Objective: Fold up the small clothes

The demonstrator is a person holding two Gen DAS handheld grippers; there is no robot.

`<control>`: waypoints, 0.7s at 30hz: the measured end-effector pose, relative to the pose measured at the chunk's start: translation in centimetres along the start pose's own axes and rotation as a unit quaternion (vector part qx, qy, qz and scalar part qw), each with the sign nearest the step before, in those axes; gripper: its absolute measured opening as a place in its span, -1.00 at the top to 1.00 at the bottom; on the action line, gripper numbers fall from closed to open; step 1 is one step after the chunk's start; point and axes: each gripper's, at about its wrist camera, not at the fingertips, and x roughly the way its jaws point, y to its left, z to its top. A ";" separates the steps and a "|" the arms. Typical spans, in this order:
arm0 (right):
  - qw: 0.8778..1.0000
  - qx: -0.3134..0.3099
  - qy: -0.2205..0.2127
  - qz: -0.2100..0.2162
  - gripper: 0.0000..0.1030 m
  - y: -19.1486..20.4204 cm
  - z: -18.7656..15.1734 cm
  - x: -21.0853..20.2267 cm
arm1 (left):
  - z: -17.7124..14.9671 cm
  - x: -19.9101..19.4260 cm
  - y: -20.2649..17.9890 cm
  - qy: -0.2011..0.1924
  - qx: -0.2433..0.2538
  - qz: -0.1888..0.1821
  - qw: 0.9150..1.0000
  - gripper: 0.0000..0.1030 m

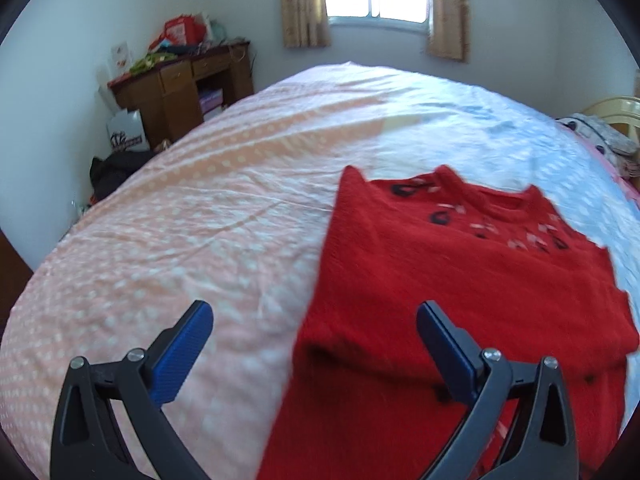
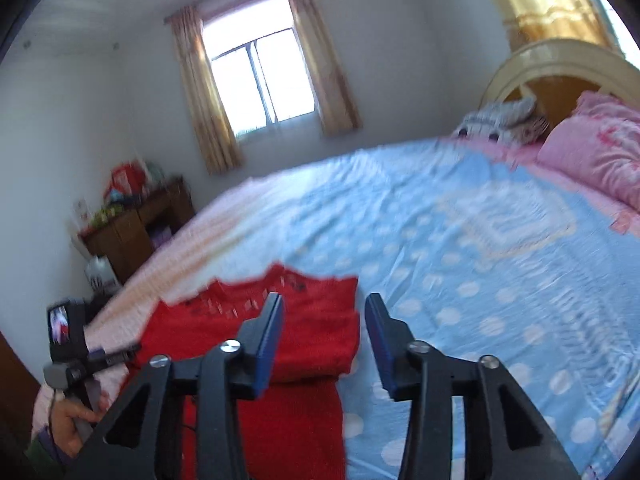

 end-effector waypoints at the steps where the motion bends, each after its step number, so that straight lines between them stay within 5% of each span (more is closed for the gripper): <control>1: 1.000 0.010 -0.025 0.008 0.04 -0.1 0.5 -2.1 | -0.5 -1.3 -0.2 -0.006 0.005 -0.006 1.000 -1.00; 3: 0.998 0.028 -0.044 0.030 0.04 -0.2 1.1 -4.5 | -1.2 -3.0 -0.6 -0.010 0.019 -0.020 1.000 -1.00; 6: 0.984 0.090 -0.061 0.139 0.01 -1.4 2.0 -8.5 | -2.6 -5.5 -0.8 -0.014 0.044 -0.054 0.997 -1.00; 8: 0.960 0.144 -0.065 0.230 -0.11 -2.9 2.4 -11.0 | -3.9 -7.5 -0.4 -0.020 0.062 -0.086 0.994 -1.00; 11: 0.934 0.171 -0.071 0.305 -0.23 -4.4 3.0 -14.9 | -6.1 -10.2 0.6 -0.033 0.086 -0.104 0.990 -1.00; 15: 0.925 0.141 -0.048 0.349 -0.30 -4.9 4.3 -20.4 | -9.3 -12.8 3.3 -0.040 0.109 -0.118 0.986 -1.00; 21: 0.916 0.068 0.024 0.394 -0.37 -4.8 5.0 -28.5 | -13.6 -13.7 6.9 0.015 0.117 -0.138 0.983 -1.00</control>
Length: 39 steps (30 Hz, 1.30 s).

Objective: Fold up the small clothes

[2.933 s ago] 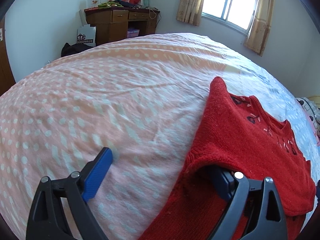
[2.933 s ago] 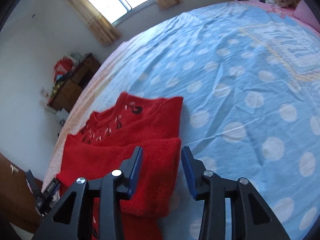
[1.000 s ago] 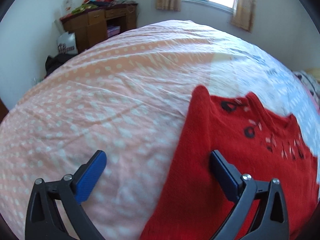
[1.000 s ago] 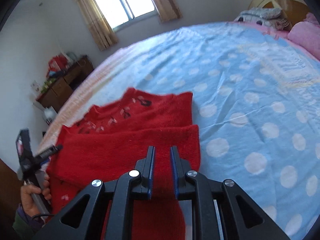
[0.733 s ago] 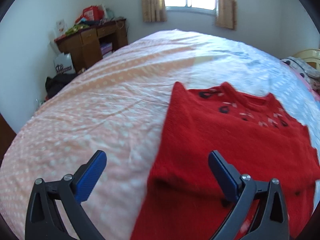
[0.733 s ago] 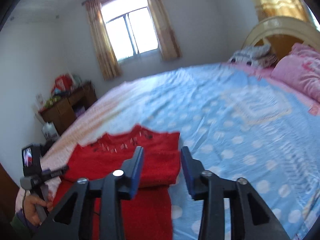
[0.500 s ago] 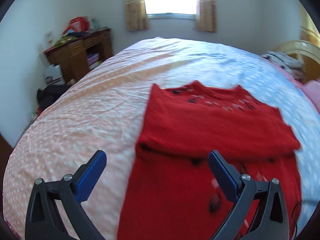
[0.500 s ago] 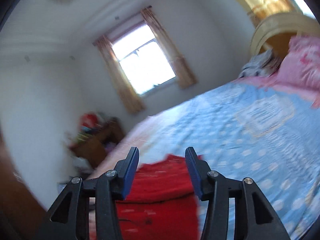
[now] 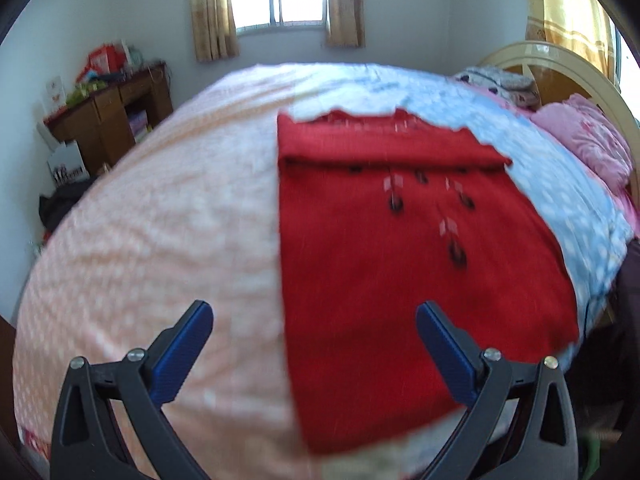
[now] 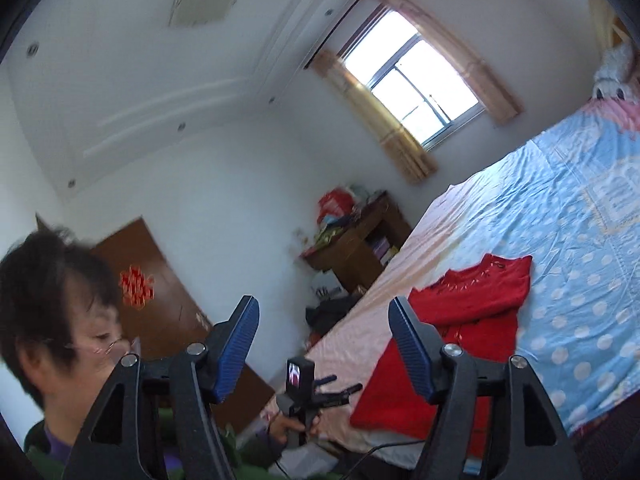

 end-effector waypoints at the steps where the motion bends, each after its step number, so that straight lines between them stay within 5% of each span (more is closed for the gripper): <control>1: 1.000 -0.019 0.007 -0.016 -0.43 1.1 -0.4 -0.8 | -0.9 0.0 0.3 0.010 -0.002 -0.009 1.000 -1.00; 6: 0.990 -0.057 0.041 -0.120 -0.52 0.9 -5.1 -0.3 | -3.6 0.7 0.3 0.032 -0.001 -0.023 0.999 -1.00; 9: 0.985 -0.010 0.075 -0.156 -0.52 -4.5 -8.5 3.7 | -4.8 1.8 0.1 0.048 -0.001 -0.025 0.999 -1.00; 12: 0.966 0.033 0.144 -0.212 -0.51 -9.7 -12.3 8.5 | -5.8 2.6 0.2 0.055 -0.007 -0.031 0.998 -1.00; 14: 0.958 0.020 0.168 -0.233 -0.50 -11.4 -13.9 10.7 | -6.2 3.4 0.4 0.067 -0.018 -0.035 0.997 -0.99; 18: 0.919 -0.022 0.253 -0.301 -0.30 -14.0 -17.6 14.7 | -6.3 3.3 0.0 0.054 -0.011 -0.032 0.998 -0.99; 20: 0.916 -0.006 0.257 -0.307 -0.22 -15.3 -18.1 15.2 | -6.1 3.3 0.2 0.050 -0.014 -0.042 0.998 -0.98; 24: 0.935 0.076 0.189 -0.289 -0.06 -18.2 -16.6 13.3 | -5.6 3.0 1.5 0.041 -0.053 -0.075 0.995 -0.98; 26: 0.942 0.052 0.080 -0.322 -0.06 -17.4 -13.9 10.4 | -5.6 2.9 2.0 0.039 -0.067 -0.086 0.993 -0.98; 28: 0.948 0.066 0.041 -0.309 -0.06 -17.0 -11.9 8.6 | -5.7 2.8 2.2 0.038 -0.071 -0.091 0.993 -0.98; 32: 0.958 0.136 -0.026 -0.250 -0.06 -16.1 -9.1 5.3 | -5.6 2.9 2.1 0.036 -0.079 -0.088 0.992 -0.98; 35: 0.963 0.223 -0.059 -0.139 -0.06 -16.3 -8.8 4.9 | -5.3 3.0 2.2 0.039 -0.091 -0.091 0.991 -0.98; 38: 0.957 0.265 -0.065 -0.095 -0.36 -15.9 -8.3 4.8 | -5.1 2.9 2.4 0.044 -0.108 -0.103 0.988 -0.98; 39: 0.954 0.279 -0.059 -0.089 -0.67 -15.7 -8.0 4.6 | -5.1 2.8 2.6 0.046 -0.115 -0.107 0.987 -0.98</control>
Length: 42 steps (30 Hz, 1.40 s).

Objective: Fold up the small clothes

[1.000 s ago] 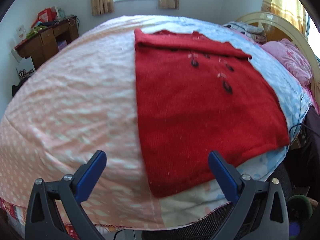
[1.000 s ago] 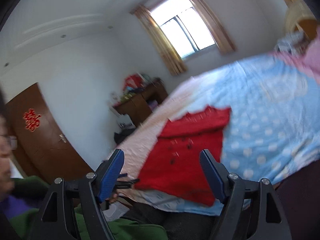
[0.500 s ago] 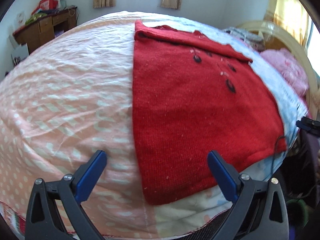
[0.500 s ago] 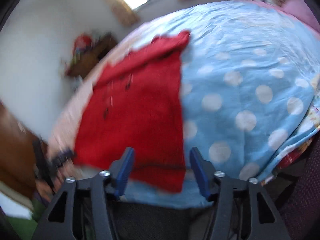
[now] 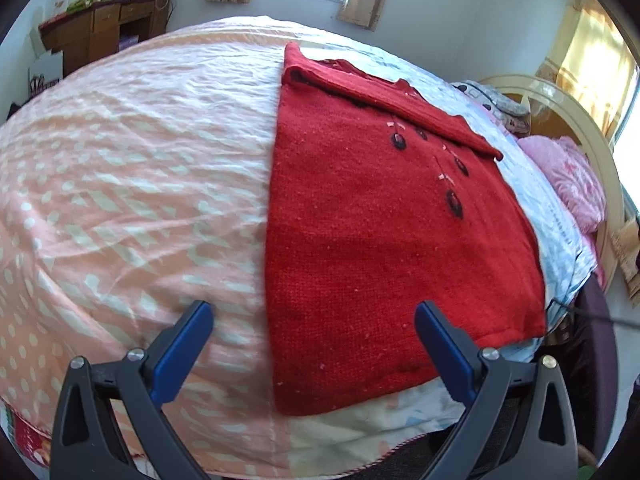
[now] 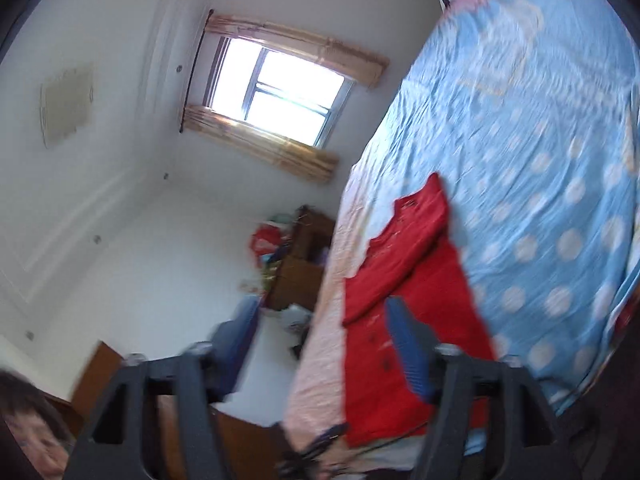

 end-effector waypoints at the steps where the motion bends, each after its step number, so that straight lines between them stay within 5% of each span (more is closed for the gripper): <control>1: 1.000 0.022 0.015 -0.009 -0.82 0.3 0.2 -0.1 | 0.0 -0.2 0.1 0.001 -0.009 -0.007 1.000 -0.98; 4: 0.994 0.073 0.069 0.032 -0.82 1.0 1.1 -1.0 | 0.1 -0.9 0.1 -0.008 -0.016 -0.017 1.000 -0.98; 6: 0.993 0.046 0.084 0.063 -0.82 2.5 1.8 -2.5 | 0.2 -1.3 -0.3 -0.015 -0.008 -0.014 1.000 -0.98; 7: 0.995 0.004 0.093 0.042 -0.82 4.0 1.8 -3.5 | 0.1 -1.4 -0.6 -0.016 -0.001 -0.010 1.000 -0.98; 9: 0.985 -0.099 0.124 -0.071 -0.82 7.3 1.0 -4.8 | 0.0 -1.4 -1.1 -0.012 0.016 -0.003 1.000 -0.98; 10: 0.956 -0.166 0.177 -0.165 -0.82 8.8 -0.3 -4.6 | -0.1 -1.3 -1.3 -0.008 0.027 0.001 1.000 -0.98; 12: 0.889 -0.257 0.245 -0.288 -0.82 9.9 -3.7 -4.5 | 0.0 -1.1 -1.8 -0.001 0.050 0.017 0.999 -0.98; 13: 0.867 -0.281 0.258 -0.320 -0.82 9.9 -5.1 -4.6 | -0.1 -1.0 -2.2 0.000 0.070 0.036 0.997 -0.98; 15: 0.830 -0.310 0.296 -0.358 -0.82 9.5 -8.0 -4.4 | -0.1 -1.0 -2.5 -0.004 0.096 0.062 0.993 -0.98; 17: 0.819 -0.320 0.303 -0.369 -0.82 8.5 -9.2 -3.8 | 0.1 -1.1 -2.4 -0.008 0.105 0.074 0.992 -0.98; 23: 0.883 -0.219 0.261 -0.323 -0.82 1.0 -8.0 4.0 | 0.1 -0.5 -1.0 0.006 0.056 0.031 0.998 -0.98; 28: 0.898 -0.158 0.271 -0.307 -0.75 -4.7 -8.1 9.5 | -1.1 0.1 -0.6 0.003 0.044 0.007 0.999 -0.98; 31: 0.896 -0.137 0.283 -0.314 -0.75 -7.3 -8.9 10.7 | -1.2 0.1 -1.1 -0.007 0.064 0.004 0.998 -0.96; 34: 0.906 -0.116 0.287 -0.288 -0.75 -8.5 -9.6 10.8 | -0.9 0.5 -1.3 -0.002 0.068 -0.001 0.998 -0.77; 38: 0.908 -0.087 0.301 -0.276 -0.69 -10.2 -10.7 11.7 | -0.9 0.6 -1.8 0.007 0.082 -0.004 0.997 0.07; 39: 0.909 -0.088 0.306 -0.268 -0.28 -10.4 -11.3 12.1 | -1.0 0.5 -1.7 0.010 0.084 -0.005 0.996 0.30; 40: 0.908 -0.092 0.311 -0.265 0.34 -10.5 -11.5 12.5 | -1.2 0.4 -1.4 0.013 0.081 -0.010 0.997 0.38; 42: 0.898 -0.104 0.327 -0.275 0.61 -11.0 -12.2 13.3 | -1.3 0.4 -0.8 0.019 0.070 -0.021 0.997 0.48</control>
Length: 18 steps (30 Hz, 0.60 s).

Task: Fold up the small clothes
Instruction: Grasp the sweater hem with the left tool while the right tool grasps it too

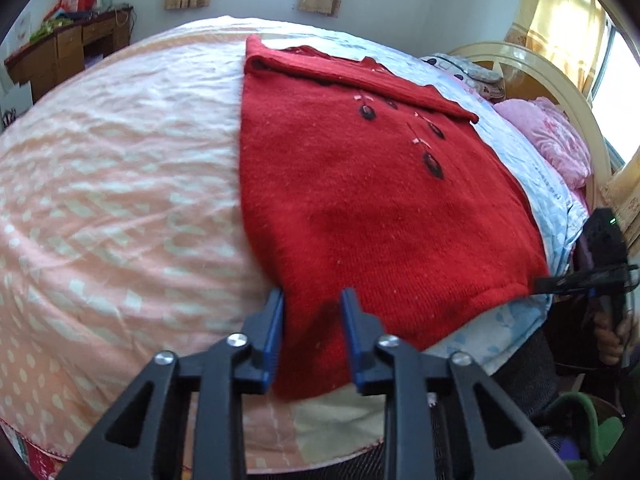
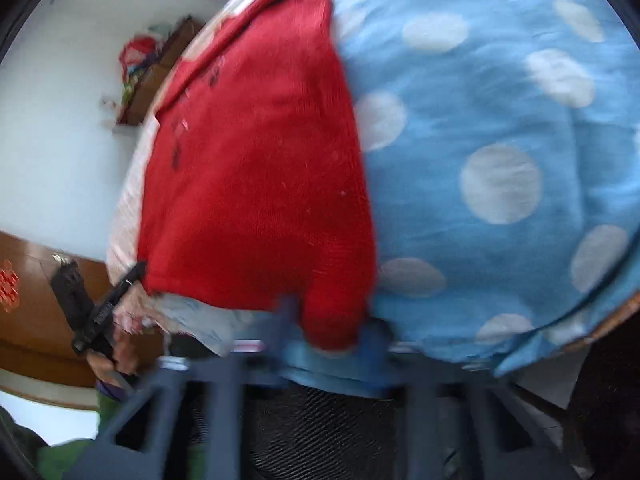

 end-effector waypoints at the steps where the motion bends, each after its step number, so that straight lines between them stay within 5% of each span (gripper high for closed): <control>1: 1.000 -0.001 -0.001 -0.002 0.62 0.0 0.0 0.3 | -0.1 0.0 0.3 0.003 -0.007 -0.008 1.000 0.48; 4: 1.000 0.003 -0.002 0.008 0.77 0.3 0.0 -0.1 | 0.0 -0.2 0.7 0.006 -0.026 -0.023 0.999 0.50; 6: 1.000 0.003 -0.004 0.017 0.79 0.3 0.0 -1.0 | 0.2 -0.2 0.8 0.013 -0.037 -0.027 0.999 0.81; 12: 0.995 -0.027 -0.039 0.087 0.80 3.4 1.4 -5.2 | 2.8 -2.6 0.1 0.001 -0.031 -0.038 0.999 0.81; 18: 0.984 -0.028 -0.070 0.162 0.80 6.1 6.4 -7.0 | 8.6 -2.9 0.4 -0.015 -0.044 -0.049 0.998 0.81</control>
